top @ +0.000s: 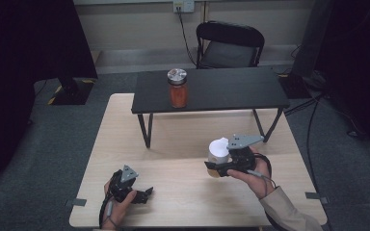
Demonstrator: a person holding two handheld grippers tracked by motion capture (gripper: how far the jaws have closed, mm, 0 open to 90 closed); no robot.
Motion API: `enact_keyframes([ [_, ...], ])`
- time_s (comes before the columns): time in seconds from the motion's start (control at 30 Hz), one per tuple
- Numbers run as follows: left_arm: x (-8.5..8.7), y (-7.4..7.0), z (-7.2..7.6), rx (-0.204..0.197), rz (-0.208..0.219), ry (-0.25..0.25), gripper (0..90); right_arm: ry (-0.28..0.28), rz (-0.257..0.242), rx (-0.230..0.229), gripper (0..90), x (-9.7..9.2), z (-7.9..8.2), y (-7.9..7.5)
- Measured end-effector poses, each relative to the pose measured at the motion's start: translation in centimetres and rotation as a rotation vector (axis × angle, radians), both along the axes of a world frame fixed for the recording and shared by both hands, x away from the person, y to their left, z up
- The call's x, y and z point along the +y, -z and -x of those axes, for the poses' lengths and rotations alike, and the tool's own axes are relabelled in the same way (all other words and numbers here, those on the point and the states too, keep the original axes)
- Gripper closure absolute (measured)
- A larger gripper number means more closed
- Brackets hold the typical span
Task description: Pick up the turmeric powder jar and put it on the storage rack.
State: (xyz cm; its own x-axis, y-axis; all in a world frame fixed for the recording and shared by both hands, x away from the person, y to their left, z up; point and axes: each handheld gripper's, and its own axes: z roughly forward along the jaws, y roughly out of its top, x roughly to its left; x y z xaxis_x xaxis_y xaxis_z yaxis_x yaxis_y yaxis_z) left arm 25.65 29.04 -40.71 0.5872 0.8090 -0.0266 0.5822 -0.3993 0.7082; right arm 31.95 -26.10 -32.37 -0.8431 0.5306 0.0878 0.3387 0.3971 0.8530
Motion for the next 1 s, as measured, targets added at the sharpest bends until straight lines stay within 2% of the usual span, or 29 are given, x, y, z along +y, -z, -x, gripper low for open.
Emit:
enact_keyframes([
  [0.3,0.0,0.0,0.0,0.001,0.001,-0.001,0.0,0.024,0.021,-0.01,30.1,-0.4,-0.8,-1.7],
  [0.57,0.0,0.0,0.0,0.0,-0.001,0.0,0.0,0.042,0.012,-0.01,30.1,-0.9,-1.4,-2.9],
  [0.7,0.0,0.0,0.0,-0.001,-0.002,0.002,0.0,0.045,0.007,-0.017,30.1,-1.1,-1.7,-3.7],
  [0.77,0.0,0.0,0.0,-0.001,-0.002,0.002,0.0,0.047,0.021,-0.026,30.1,-1.0,-1.9,-4.7],
  [0.87,0.0,0.0,0.0,0.0,-0.001,0.001,0.0,0.049,0.03,-0.035,30.1,-1.0,-2.1,-5.3],
  [1.0,0.0,0.0,0.0,0.0,-0.001,0.0,0.0,0.055,0.022,-0.037,30.1,-1.1,-2.4,-6.4],
])
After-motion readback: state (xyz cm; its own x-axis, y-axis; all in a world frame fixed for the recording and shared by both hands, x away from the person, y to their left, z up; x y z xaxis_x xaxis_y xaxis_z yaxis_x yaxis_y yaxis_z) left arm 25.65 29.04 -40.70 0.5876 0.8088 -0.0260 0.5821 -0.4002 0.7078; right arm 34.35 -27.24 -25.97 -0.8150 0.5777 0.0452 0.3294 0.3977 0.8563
